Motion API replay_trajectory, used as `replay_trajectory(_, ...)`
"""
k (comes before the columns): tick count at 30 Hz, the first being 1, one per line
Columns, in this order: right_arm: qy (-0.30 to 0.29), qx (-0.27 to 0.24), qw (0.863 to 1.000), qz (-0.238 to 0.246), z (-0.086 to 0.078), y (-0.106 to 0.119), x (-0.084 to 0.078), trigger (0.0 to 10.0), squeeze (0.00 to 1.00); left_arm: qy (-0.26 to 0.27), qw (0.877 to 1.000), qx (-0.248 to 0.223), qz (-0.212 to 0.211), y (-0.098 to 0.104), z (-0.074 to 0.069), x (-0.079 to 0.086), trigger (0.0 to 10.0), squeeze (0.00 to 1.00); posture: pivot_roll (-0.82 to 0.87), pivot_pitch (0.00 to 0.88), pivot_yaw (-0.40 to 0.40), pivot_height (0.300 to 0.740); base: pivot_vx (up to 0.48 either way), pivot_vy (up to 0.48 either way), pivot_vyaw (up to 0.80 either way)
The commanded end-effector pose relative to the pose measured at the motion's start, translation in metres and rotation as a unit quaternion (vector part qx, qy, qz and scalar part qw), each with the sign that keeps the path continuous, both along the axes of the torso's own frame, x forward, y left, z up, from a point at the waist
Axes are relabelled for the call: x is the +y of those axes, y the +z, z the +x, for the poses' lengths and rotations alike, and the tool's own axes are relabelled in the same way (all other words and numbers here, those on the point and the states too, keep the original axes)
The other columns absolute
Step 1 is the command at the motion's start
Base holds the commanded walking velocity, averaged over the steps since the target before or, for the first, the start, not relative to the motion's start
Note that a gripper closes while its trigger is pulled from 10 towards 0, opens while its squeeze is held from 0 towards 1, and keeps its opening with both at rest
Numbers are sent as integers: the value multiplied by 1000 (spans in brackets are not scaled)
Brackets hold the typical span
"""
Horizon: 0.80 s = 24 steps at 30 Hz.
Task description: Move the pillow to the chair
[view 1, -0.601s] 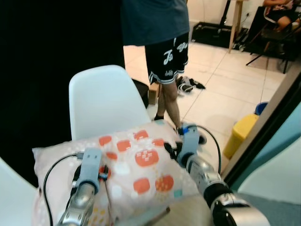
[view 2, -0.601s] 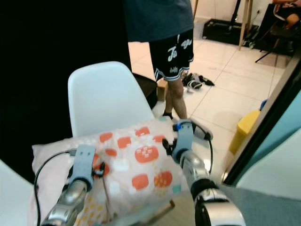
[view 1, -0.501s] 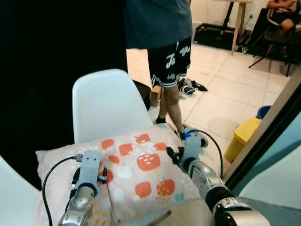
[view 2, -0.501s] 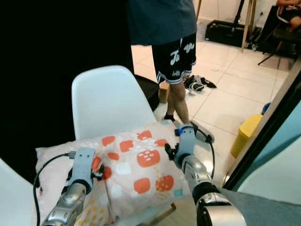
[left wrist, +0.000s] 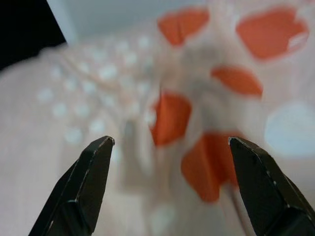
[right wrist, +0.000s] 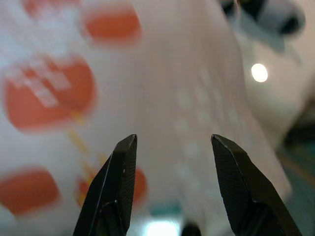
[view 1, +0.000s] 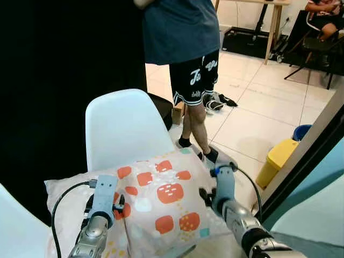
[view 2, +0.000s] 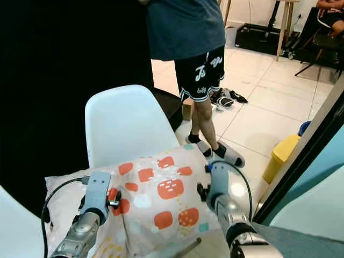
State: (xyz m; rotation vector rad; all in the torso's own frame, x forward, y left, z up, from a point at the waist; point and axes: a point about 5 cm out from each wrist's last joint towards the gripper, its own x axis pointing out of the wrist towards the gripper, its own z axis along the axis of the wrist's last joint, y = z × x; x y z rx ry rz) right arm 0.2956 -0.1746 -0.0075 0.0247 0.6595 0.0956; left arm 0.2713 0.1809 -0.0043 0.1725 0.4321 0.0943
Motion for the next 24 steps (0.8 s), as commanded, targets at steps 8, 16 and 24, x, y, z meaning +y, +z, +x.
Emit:
replay_trajectory(8,-56,160,984,-48,-77,-57,-26,10000,0,85,970,219,-58,-70,-76,17,10000,0,-48,75,12,740,0,0,0)
replay_trajectory(16,-59,216,972,-78,-116,-77,-35,10000,0,100,945,304,-66,-94,-126,18,10000,0,-46,81,20,740,-237,0,0)
replay_trajectory(24,-48,233,966,-97,-129,-81,-41,10000,0,99,940,321,-60,-98,-139,24,10000,0,-35,81,18,740,-350,0,0)
